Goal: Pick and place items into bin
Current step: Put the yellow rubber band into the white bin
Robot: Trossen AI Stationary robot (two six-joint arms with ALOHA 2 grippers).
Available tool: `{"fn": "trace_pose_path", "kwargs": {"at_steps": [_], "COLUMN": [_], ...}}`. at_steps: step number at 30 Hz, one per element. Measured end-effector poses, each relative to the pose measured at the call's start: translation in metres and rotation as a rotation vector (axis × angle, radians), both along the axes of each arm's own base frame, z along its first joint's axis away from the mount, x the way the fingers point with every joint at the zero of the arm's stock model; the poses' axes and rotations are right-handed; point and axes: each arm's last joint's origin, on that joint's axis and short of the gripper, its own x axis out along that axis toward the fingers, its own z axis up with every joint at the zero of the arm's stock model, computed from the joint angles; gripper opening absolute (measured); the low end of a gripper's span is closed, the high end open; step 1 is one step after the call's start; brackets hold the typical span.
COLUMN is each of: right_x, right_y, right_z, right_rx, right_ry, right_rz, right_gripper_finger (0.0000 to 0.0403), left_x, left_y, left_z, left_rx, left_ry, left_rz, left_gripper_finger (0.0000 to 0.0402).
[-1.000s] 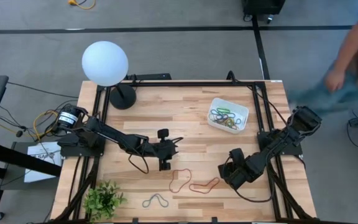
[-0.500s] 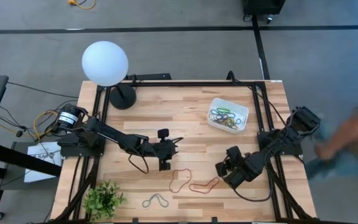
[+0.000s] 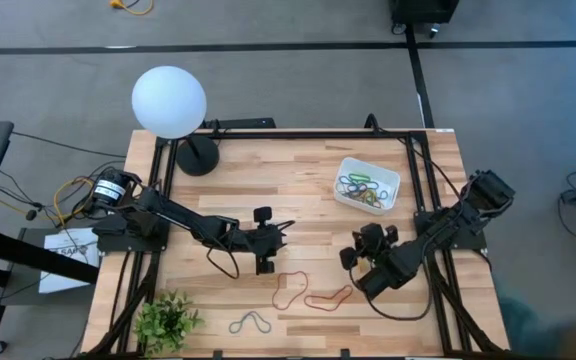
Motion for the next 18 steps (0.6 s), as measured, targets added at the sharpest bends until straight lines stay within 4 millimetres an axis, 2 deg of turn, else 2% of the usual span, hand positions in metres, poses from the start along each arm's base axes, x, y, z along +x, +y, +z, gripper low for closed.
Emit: {"fn": "trace_pose_path", "kwargs": {"at_steps": [6,9,12,18], "right_x": [0.019,0.026,0.03,0.03], "right_y": [-0.012,-0.025,-0.043,-0.084], "right_z": [0.024,0.036,0.045,0.047], "right_rx": [-0.308,-0.424,-0.466,-0.459], "right_ry": [0.005,0.054,0.133,0.321], "right_rz": [0.073,0.055,0.0,-0.132], "right_gripper_finger": [0.0001,0.0001,0.0001,0.0], "left_x": [0.0,0.0,0.0,0.0], "left_y": [0.0,0.0,0.0,0.0], "left_z": [0.0,0.0,0.0,0.0], "left_rx": [0.001,0.001,0.001,0.001], "left_ry": [0.0,0.0,0.0,0.0], "left_rz": [0.001,0.001,0.001,0.001], "left_gripper_finger": [0.0103,0.0103,0.0103,0.0103]}}
